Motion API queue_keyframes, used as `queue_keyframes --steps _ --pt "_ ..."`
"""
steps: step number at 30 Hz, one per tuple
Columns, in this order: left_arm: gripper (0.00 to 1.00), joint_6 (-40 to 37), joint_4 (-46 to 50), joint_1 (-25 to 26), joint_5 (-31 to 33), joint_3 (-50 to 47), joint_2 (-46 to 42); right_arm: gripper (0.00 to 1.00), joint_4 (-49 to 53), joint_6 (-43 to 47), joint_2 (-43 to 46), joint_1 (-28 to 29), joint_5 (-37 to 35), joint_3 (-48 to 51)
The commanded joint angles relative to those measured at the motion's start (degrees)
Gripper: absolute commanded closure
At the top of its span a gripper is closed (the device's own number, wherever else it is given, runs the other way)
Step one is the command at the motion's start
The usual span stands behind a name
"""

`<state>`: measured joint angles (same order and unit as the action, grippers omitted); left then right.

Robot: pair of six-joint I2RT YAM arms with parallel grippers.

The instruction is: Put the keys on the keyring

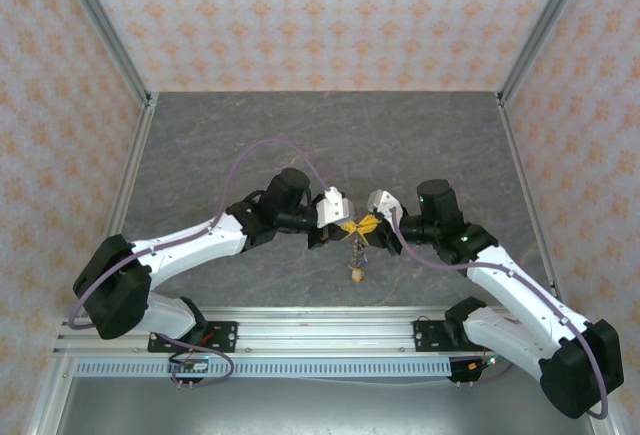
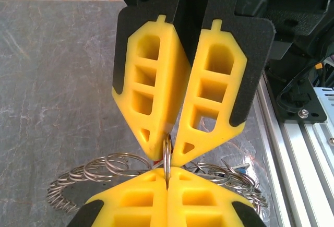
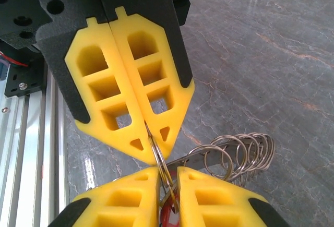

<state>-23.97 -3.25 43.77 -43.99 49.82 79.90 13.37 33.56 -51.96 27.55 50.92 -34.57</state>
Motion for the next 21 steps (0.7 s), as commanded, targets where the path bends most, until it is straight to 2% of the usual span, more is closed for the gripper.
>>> queue_keyframes --steps 1,4,6,7,8,13,17,21 --pt "1.00 1.7 -6.3 -0.3 -2.6 -0.3 -3.0 0.87 -4.2 -1.0 1.2 -0.3 1.0 1.5" --pt "1.00 1.9 -6.6 -0.3 -2.4 -0.7 -3.2 0.96 -7.2 -2.6 1.3 -0.4 2.1 2.0" --pt "1.00 1.5 -5.8 -0.3 -1.7 -0.6 -3.2 0.99 -7.6 -2.9 1.2 -0.3 1.9 1.7" --pt "0.96 0.9 -4.3 -0.3 -1.2 -0.1 -3.1 1.00 -7.1 -3.0 1.1 -0.3 1.6 1.2" --pt "0.90 -0.1 -2.2 -0.3 -0.8 0.6 -2.9 1.00 -5.7 -2.5 1.0 -0.3 1.4 0.3" --pt "0.82 -4.3 3.1 0.3 2.4 2.2 -3.2 1.00 3.2 2.0 -0.4 -0.4 1.0 -4.2" --pt "0.79 -6.6 7.0 0.6 3.3 4.2 -2.5 1.00 9.4 5.0 -1.9 0.3 0.0 -7.5" --pt "0.78 -7.9 9.8 1.0 3.3 6.0 -1.0 1.00 10.8 5.6 -2.1 1.1 -1.0 -9.2"
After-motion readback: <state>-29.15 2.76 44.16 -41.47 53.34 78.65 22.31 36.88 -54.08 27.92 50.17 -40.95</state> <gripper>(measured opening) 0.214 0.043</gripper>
